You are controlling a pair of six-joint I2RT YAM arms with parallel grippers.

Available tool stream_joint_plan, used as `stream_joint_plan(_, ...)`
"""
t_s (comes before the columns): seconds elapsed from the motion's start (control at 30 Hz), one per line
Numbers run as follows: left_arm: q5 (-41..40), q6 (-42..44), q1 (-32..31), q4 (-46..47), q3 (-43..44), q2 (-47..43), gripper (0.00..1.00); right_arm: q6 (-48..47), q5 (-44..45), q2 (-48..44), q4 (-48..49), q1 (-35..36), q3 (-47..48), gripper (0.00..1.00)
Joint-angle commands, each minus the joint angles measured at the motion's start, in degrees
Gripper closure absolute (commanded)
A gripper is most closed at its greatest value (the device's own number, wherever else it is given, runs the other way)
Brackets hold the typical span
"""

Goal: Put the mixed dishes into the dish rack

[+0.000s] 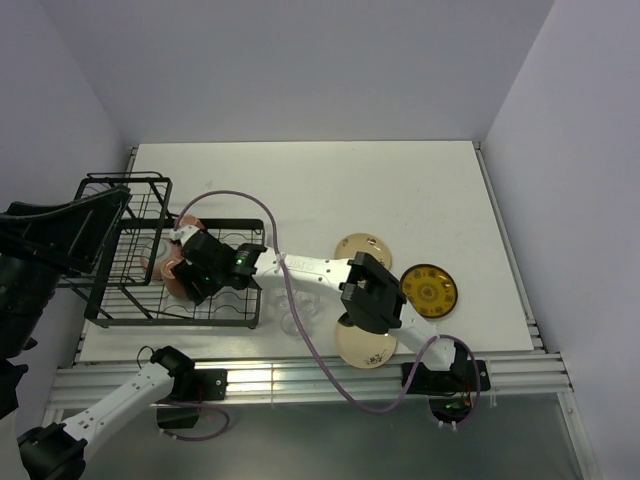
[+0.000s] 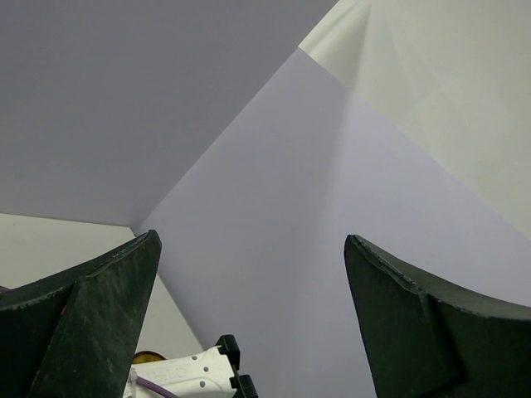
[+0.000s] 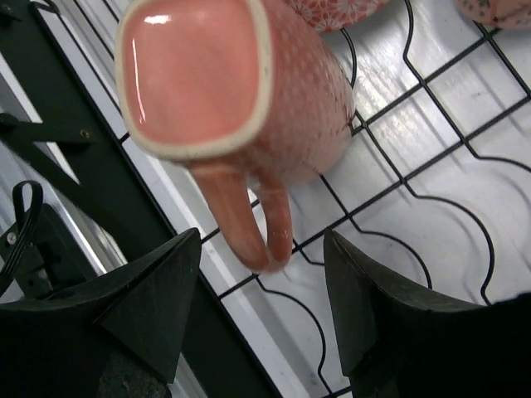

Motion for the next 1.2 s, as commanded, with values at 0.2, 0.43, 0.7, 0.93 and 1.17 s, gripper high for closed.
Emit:
stream_joint_plan(0.2,3.0,-0.4,0.2,-4.7,2.2,4.5,0.03,3.9,1.9,-19.2,9.6,-2.0,-15.3,0.31)
stream_joint_plan(0.43,5.6,1.4,0.2,-11.9,1.5,10.3,0.05,13.4,9.4,-36.2,3.1,-11.6,-28.6,0.30)
stream_joint_plan(0.7,10.6,4.6,0.1,-15.6,-11.4,13.7,0.08,15.9,15.0,-64.1,-11.9,-31.2,-49.9,0.30)
stream_joint_plan(0.93,7.8,11.4,-5.4,-18.8,-17.9,22.9,0.09,15.7,15.4,-79.9,-19.0,-35.2,-57.4,0.30)
stream_joint_plan(1.17,5.8,21.1,-8.0,-16.1,-23.7,27.4,0.07,17.1,12.9,-89.0,-21.6,-35.5,-64.0,0.31)
